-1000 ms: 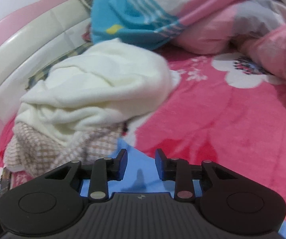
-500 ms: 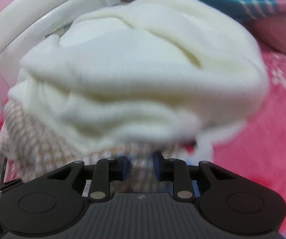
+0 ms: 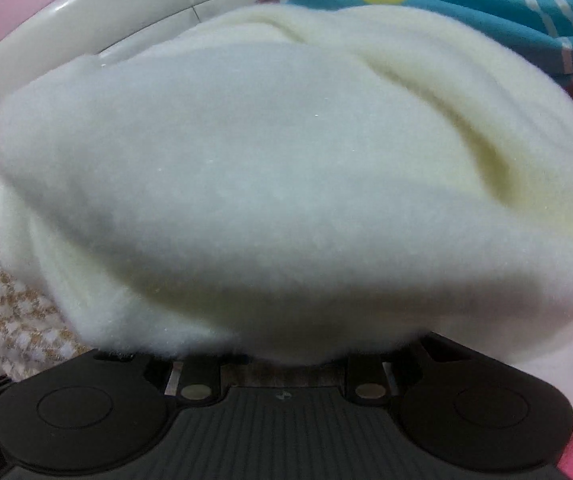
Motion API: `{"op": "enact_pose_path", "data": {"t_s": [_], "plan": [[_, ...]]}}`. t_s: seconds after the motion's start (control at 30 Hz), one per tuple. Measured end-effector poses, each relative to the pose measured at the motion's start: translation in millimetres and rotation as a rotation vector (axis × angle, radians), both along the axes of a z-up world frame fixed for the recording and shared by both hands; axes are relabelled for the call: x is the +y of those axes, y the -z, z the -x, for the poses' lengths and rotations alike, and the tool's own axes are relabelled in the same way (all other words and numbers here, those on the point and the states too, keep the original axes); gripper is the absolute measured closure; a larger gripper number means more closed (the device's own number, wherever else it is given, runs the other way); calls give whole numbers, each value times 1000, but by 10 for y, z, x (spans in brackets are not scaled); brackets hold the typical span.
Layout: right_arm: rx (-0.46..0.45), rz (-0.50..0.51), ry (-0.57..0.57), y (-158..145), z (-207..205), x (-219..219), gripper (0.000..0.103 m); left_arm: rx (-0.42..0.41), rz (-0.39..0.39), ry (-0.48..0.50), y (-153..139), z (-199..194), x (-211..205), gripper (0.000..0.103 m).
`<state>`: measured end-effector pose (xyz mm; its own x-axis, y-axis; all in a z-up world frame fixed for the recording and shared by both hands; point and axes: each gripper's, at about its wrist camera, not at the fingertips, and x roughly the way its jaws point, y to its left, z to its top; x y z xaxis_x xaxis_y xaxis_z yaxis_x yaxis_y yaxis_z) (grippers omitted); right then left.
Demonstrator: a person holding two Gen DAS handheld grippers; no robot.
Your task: Fold clothes
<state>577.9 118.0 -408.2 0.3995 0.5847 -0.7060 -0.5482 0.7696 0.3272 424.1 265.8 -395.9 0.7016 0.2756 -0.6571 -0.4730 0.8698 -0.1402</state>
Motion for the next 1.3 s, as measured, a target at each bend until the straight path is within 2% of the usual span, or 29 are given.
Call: {"op": "enact_pose_path", "data": {"t_s": [0.13,0.2,0.3,0.43,0.5,0.63,0.73,0.87,0.9,0.97,1.03,1.07,1.17,1.23,1.3], "plan": [[80,23,-37,-108,64,-228,73,43,33,57,-65,223,-116,62],[119,25,-48,-229,157,-491,67,65,89,89,-91,409,-155,61],[139,39,-38,-440,301,-918,64,69,241,122,-104,729,-217,59],[165,118,-8,-434,380,-1147,64,54,377,272,-101,894,-536,58],[187,156,3,-380,384,-1149,64,64,355,344,-67,854,-674,58],[238,156,9,-310,398,-1112,64,92,234,447,23,868,-991,59],[232,174,8,-341,476,-1022,65,99,182,470,34,869,-1035,63],[245,219,15,-235,516,-923,67,96,159,472,53,901,-1026,74],[251,235,18,-189,512,-897,68,94,155,471,58,907,-1025,80],[256,252,20,-83,500,-852,79,83,156,477,66,925,-1025,89],[250,260,24,4,487,-830,97,65,151,481,62,950,-1033,98],[245,253,31,27,481,-835,100,52,145,476,53,955,-1042,100],[183,199,56,-54,518,-852,101,-2,143,448,-5,976,-1030,102],[128,169,63,-120,557,-843,101,-21,162,420,-35,988,-975,102],[65,182,50,-119,584,-772,101,-13,177,397,-16,958,-935,102]]}}
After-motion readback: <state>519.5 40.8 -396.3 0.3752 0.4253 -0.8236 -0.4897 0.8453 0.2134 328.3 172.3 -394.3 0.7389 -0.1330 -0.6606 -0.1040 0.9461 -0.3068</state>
